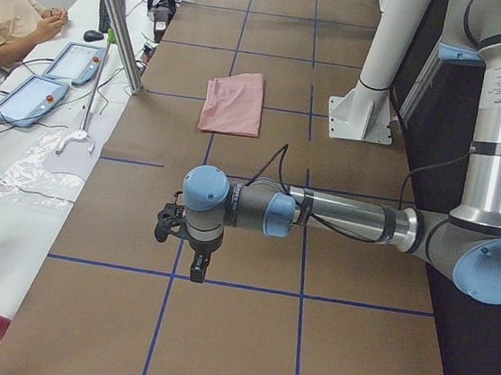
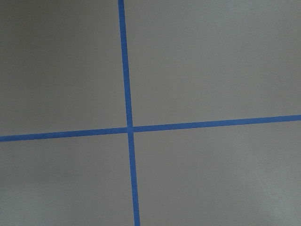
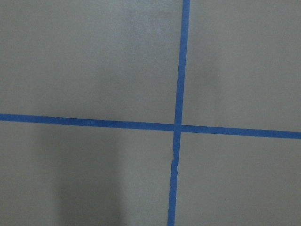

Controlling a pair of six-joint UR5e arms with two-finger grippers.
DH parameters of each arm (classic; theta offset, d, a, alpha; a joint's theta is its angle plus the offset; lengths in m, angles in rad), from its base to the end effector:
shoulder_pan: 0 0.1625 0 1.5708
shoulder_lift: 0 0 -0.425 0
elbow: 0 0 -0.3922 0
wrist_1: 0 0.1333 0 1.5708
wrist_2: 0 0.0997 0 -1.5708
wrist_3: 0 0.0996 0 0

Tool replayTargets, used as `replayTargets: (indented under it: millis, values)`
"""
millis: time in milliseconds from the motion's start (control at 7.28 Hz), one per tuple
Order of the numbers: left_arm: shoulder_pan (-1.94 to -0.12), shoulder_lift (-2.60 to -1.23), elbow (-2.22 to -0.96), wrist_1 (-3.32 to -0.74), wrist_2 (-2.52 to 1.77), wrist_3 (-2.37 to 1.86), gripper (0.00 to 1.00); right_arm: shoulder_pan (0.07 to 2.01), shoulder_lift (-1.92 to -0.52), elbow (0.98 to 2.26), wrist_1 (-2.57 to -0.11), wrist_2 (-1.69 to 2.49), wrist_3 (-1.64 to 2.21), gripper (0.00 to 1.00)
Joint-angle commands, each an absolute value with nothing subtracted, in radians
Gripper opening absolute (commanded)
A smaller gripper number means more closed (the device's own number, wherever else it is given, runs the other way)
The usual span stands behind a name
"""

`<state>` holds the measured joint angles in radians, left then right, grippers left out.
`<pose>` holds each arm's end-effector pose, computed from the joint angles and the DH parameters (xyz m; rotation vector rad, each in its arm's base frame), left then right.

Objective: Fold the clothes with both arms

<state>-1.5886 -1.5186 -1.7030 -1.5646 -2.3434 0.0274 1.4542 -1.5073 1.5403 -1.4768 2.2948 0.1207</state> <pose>-0.0722 -0.4722 0.6194 0.0875 0.7705 0.0376 0.0055 -0.5316 0.6351 0.0350 -0.7323 -0.0421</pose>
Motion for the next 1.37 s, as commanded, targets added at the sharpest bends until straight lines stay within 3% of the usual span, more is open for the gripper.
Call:
replayTargets:
  millis: [0, 1237]
  values:
    - [-1.588, -1.514, -1.704, -1.562, -2.411, 0.025, 1.00, 1.454, -1.511, 1.536, -1.479, 2.292, 0.121, 1.00]
    - [-1.586, -1.531, -1.689, -1.566, -2.441, 0.025, 1.00, 1.485, -1.497, 1.580, -1.560, 2.336, 0.117, 1.00]
